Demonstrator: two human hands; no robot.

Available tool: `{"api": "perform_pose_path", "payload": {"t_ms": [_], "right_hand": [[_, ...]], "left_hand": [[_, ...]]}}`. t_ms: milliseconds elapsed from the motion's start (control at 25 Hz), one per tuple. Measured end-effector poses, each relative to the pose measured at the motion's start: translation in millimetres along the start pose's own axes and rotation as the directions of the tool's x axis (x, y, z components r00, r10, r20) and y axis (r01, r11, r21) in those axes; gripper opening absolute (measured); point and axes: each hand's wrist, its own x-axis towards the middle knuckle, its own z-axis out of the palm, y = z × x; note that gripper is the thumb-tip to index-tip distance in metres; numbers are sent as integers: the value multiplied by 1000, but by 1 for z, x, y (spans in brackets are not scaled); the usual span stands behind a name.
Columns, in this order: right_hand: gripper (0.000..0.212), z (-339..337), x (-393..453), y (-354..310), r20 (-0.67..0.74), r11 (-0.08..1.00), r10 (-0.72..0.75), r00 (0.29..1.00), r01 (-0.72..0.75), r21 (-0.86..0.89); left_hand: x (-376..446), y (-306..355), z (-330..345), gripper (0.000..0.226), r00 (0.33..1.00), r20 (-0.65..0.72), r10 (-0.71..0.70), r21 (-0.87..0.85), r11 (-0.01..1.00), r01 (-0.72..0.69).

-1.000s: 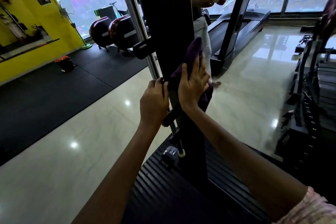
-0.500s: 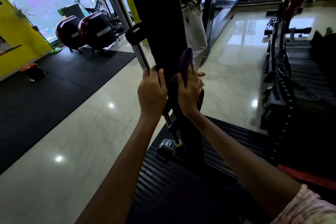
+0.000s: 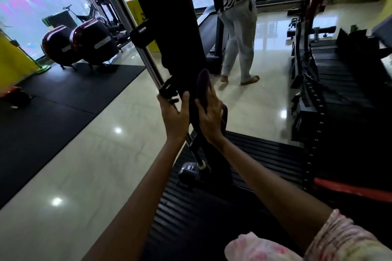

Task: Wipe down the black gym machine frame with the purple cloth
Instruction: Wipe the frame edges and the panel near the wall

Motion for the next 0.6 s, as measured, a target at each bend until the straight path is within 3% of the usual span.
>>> {"api": "perform_pose_path", "payload": {"t_ms": [40,120,200,280,360,520,600], "right_hand": [[58,0,-4,14,12,1000,-16,1000,16,-10],[61,-3,3,34,-1,988,154,988,-154,31],[63,-5,17,42,23,926,374,927,-375,50],[55,-5,22,36,33,882,466,884,-467,52],[51,-1,17,25,17,890,449,893,-449,75],[56,5,-21,43,2,965,211,977,-209,159],[56,8,-21,78,31,927,340,940,-341,154]], "left_hand": [[-5,-14,4,48,999,46,-9,142,990,3],[-10,-32,10,63,991,133,14,394,917,-66],[-8,-33,13,61,987,161,2,423,903,-70],[-7,-31,13,59,984,174,-38,427,904,-41],[-6,-33,13,63,985,161,-60,479,878,-25],[-4,-32,14,65,983,136,-121,588,808,18],[-3,-30,15,66,979,139,-152,623,782,33]]}}
